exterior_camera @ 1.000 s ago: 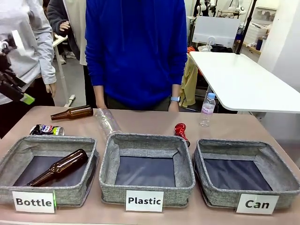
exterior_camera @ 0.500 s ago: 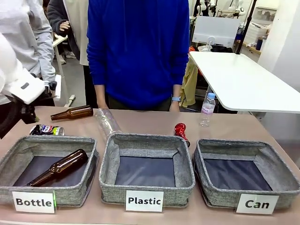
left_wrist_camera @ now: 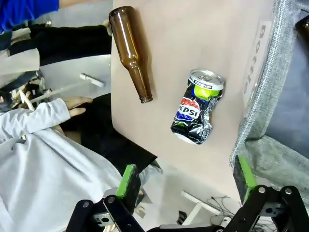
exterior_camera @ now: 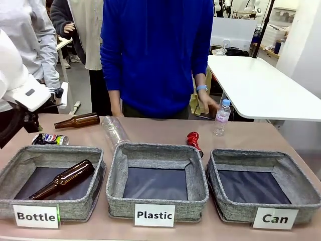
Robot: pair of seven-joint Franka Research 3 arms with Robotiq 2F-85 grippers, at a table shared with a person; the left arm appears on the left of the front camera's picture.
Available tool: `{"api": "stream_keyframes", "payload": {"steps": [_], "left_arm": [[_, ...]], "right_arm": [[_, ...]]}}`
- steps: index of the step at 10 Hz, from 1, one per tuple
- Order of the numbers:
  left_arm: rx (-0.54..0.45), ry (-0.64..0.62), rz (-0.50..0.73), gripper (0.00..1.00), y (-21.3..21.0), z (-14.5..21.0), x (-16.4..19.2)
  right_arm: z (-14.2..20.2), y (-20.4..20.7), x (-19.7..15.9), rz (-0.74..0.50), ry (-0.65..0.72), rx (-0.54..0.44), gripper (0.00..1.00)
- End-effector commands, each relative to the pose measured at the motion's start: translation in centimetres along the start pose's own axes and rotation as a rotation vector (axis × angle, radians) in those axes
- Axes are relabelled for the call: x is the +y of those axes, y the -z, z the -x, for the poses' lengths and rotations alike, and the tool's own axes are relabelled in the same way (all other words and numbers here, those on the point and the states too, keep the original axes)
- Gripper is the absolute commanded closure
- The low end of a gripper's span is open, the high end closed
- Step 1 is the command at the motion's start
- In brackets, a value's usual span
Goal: Sort the can waste into the basket.
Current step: Pick up the can waste from the table and place it in the right Fabric basket.
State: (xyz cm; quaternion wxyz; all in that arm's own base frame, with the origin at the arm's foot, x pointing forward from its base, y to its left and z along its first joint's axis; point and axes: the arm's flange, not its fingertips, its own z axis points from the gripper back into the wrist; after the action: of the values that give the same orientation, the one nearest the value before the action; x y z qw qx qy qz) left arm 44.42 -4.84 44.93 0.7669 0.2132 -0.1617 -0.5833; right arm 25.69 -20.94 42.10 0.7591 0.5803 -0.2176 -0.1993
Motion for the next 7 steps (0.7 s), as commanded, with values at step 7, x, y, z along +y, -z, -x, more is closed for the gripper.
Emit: {"api": "stream_keyframes", "payload": {"steps": [7], "left_arm": [[-0.048, 0.297, 0.214, 0.0, 9.2, 0.4, 5.9]], "right_arm": [[-0.2, 0.0, 0.0, -0.026, -0.024, -0.012, 0.0]]}}
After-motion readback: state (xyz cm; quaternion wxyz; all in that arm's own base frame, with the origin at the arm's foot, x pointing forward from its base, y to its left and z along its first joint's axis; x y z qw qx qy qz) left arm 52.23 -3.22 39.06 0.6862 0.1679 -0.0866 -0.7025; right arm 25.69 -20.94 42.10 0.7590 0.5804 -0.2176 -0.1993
